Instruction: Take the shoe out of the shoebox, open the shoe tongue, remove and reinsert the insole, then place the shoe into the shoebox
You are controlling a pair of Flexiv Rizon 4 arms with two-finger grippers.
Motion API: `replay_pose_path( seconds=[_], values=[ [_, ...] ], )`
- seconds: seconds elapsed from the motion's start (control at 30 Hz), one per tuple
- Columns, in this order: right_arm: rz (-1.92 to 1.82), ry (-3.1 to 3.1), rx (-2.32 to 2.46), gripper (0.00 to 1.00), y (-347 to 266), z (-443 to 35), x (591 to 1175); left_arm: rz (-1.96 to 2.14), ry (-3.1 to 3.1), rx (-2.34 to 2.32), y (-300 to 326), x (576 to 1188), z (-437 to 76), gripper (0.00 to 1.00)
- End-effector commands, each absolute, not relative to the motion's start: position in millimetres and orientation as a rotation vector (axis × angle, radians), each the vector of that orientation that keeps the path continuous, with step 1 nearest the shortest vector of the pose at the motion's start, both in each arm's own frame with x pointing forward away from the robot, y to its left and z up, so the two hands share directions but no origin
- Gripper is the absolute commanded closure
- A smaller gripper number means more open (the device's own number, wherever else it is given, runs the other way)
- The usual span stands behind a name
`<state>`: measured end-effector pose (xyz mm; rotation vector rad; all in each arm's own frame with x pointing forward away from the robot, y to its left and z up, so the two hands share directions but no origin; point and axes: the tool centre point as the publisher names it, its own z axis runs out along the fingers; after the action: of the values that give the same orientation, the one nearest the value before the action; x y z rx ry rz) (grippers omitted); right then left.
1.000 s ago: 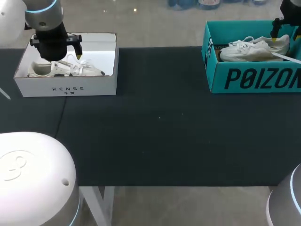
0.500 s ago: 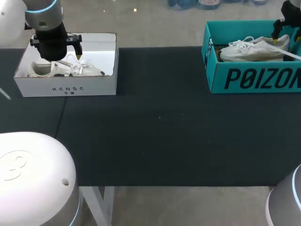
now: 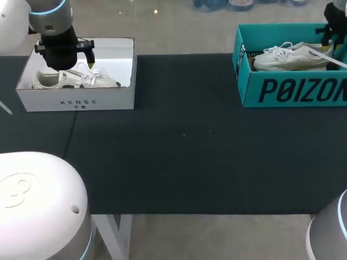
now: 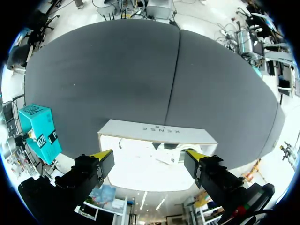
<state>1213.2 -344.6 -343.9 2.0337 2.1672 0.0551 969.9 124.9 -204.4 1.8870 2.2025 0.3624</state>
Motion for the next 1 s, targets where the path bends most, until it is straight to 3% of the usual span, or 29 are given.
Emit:
replay_pose_path(
  seconds=[0.03, 0.27, 0.37, 0.57, 0.67, 0.73, 1.0],
  values=[
    [-0.001, 2.182, 2.052, 0.67, -345.2, -346.1, 1224.0, 0.365, 2.202, 1.889, 125.2, 969.8, -204.4, 0.0],
    [-0.019, 2.16, 2.065, 0.62, -350.3, -344.4, 1228.5, 0.365, 2.202, 1.889, 125.2, 969.8, -204.4, 0.0],
    [-0.02, 2.153, 2.074, 0.55, -352.4, -343.0, 1229.4, 0.365, 2.202, 1.889, 125.2, 969.8, -204.4, 0.0],
    [-0.023, 2.141, 2.085, 0.56, -354.8, -341.6, 1230.7, 0.365, 2.202, 1.889, 125.2, 969.8, -204.4, 0.0],
    [-0.022, 2.14, 2.09, 0.69, -355.1, -341.4, 1231.3, 0.365, 2.202, 1.889, 125.2, 969.8, -204.4, 0.0],
    [-0.025, 2.14, 2.094, 1.0, -355.3, -341.9, 1232.4, 0.365, 2.202, 1.889, 125.2, 969.8, -204.4, 0.0],
    [-0.039, 2.148, 2.098, 1.0, -354.7, -345.1, 1231.6, 0.365, 2.202, 1.889, 125.2, 969.8, -204.4, 0.0]
  ],
)
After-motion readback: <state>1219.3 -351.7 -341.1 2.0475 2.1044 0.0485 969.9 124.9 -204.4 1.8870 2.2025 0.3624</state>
